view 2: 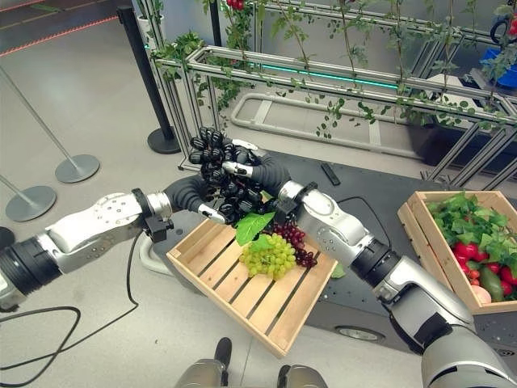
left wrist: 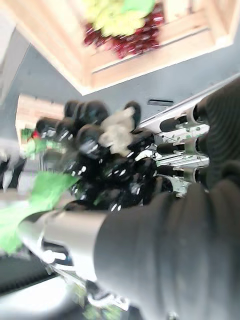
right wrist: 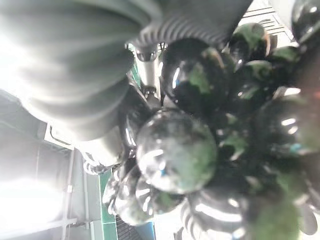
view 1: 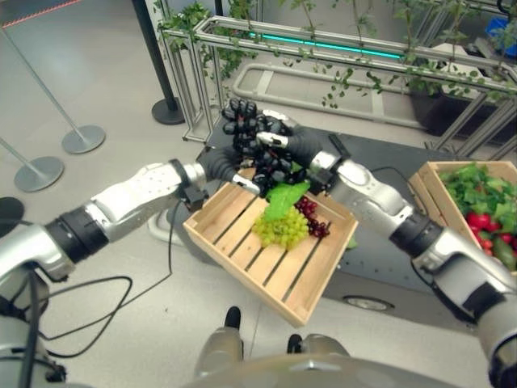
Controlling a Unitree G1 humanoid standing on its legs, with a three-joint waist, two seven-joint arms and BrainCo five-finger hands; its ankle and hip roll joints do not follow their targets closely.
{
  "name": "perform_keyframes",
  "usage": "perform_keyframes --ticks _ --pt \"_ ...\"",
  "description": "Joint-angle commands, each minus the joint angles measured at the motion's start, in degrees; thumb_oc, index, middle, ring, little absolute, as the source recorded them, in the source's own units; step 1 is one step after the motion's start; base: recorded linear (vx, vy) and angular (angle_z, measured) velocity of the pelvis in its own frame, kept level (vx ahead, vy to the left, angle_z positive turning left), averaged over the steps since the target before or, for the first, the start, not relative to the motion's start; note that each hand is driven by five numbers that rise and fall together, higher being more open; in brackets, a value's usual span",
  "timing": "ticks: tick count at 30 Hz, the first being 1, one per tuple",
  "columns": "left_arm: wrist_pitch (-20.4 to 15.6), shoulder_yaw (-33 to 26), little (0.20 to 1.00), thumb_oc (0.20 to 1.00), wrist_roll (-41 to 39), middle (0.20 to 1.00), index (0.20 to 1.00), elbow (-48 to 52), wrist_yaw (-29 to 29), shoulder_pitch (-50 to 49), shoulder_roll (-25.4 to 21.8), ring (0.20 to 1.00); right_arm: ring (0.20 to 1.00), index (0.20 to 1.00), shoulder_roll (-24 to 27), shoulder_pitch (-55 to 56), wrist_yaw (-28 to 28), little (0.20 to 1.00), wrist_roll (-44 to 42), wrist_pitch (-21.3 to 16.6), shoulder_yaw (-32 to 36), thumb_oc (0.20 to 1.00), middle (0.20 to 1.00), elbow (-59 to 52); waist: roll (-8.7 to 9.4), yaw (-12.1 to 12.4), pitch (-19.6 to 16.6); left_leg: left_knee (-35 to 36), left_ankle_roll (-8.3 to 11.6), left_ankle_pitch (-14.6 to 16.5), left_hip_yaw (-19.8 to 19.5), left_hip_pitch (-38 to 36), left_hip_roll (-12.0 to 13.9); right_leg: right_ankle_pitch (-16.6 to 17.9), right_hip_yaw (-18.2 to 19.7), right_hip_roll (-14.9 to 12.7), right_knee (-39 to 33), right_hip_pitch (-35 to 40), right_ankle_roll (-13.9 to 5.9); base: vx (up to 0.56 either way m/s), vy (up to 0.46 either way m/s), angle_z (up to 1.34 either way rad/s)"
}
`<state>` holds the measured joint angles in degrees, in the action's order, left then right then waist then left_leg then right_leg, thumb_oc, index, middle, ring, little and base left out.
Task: Pick up the fruits from the basket on one side to the basket on the other side
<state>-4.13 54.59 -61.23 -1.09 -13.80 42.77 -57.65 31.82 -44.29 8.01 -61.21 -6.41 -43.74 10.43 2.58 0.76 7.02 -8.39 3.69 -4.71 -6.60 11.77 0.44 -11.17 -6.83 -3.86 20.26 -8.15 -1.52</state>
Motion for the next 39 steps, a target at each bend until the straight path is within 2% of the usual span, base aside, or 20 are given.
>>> perform_keyframes --ticks 1,4,8,10,14,27,39 --pt "0.6 -1.2 1.0 1.0 -3.1 1.0 1.0 1.3 -0.9 0.5 5.4 1.0 0.2 0.2 -8.3 -6.9 1.2 0.2 -1.6 -5.1 3.8 0.2 0.2 -7.1 2.8 -0.8 1.3 -3.3 -1.23 7.2 0.2 -2.2 -0.1 7.3 1.1 -3.9 -6.3 2.6 -6.61 0.0 0.0 0.0" --pt "1.3 -1.4 1.0 1.0 -4.2 1.0 1.0 0.8 -1.1 -1.1 7.2 1.0 0.2 0.2 -9.4 -6.6 1.0 0.2 -2.2 -5.4 4.5 0.2 0.2 -7.0 2.99 -0.7 1.4 -3.3 -1.27 7.2 0.3 -2.1 -0.1 7.3 1.2 -4.0 -6.4 2.5 -6.62 0.0 0.0 0.0" --pt "1.7 -3.1 1.0 1.0 -5.0 1.0 1.0 -0.6 0.2 -5.0 12.7 1.0 0.2 0.2 -12.7 -5.3 -0.4 0.2 -3.2 -6.6 6.4 0.2 0.2 -7.0 3.48 -0.6 1.6 -3.2 -1.38 7.3 0.2 -2.0 -0.2 7.2 1.2 -4.0 -6.3 2.4 -6.53 0.0 0.0 0.0" --pt "1.7 -3.1 1.0 1.0 -5.0 1.0 1.0 -0.6 0.2 -5.0 12.7 1.0 0.2 0.2 -12.7 -5.2 -0.4 0.2 -3.2 -6.6 6.4 0.2 0.2 -7.0 3.47 -0.6 1.6 -3.2 -1.38 7.3 0.2 -2.0 -0.2 7.2 1.2 -4.0 -6.3 2.4 -6.53 0.0 0.0 0.0" --pt "1.9 -8.0 1.0 1.0 -6.3 1.0 1.0 -0.9 1.1 -10.9 16.8 1.0 0.2 0.2 -13.3 -2.8 -0.6 0.2 -2.7 -6.8 8.3 0.2 0.2 -8.4 3.92 -0.6 1.8 -3.2 -1.54 7.4 0.1 -1.9 -0.1 7.1 1.3 -3.9 -6.1 2.2 -6.47 0.0 0.0 0.0" --pt "1.5 -11.0 1.0 1.0 -5.9 1.0 1.0 -1.7 2.7 -14.7 20.8 1.0 0.2 0.2 -14.3 1.6 -0.7 0.2 -2.8 -5.3 7.7 0.2 0.2 -9.0 4.1 -0.4 2.0 -3.1 -1.64 7.4 0.1 -1.8 -0.1 7.0 1.3 -3.9 -6.1 2.0 -6.34 0.0 0.0 0.0" --pt "1.3 -12.1 1.0 1.0 -5.1 1.0 1.0 -2.0 3.5 -15.9 21.4 1.0 0.2 0.2 -14.3 4.8 -0.4 0.2 -4.6 -3.8 6.7 0.2 0.2 -10.2 4.04 -0.5 2.3 -3.2 -1.67 7.4 0.4 -1.5 -0.1 7.2 1.3 -4.1 -6.0 1.8 -6.47 0.0 0.0 0.0"
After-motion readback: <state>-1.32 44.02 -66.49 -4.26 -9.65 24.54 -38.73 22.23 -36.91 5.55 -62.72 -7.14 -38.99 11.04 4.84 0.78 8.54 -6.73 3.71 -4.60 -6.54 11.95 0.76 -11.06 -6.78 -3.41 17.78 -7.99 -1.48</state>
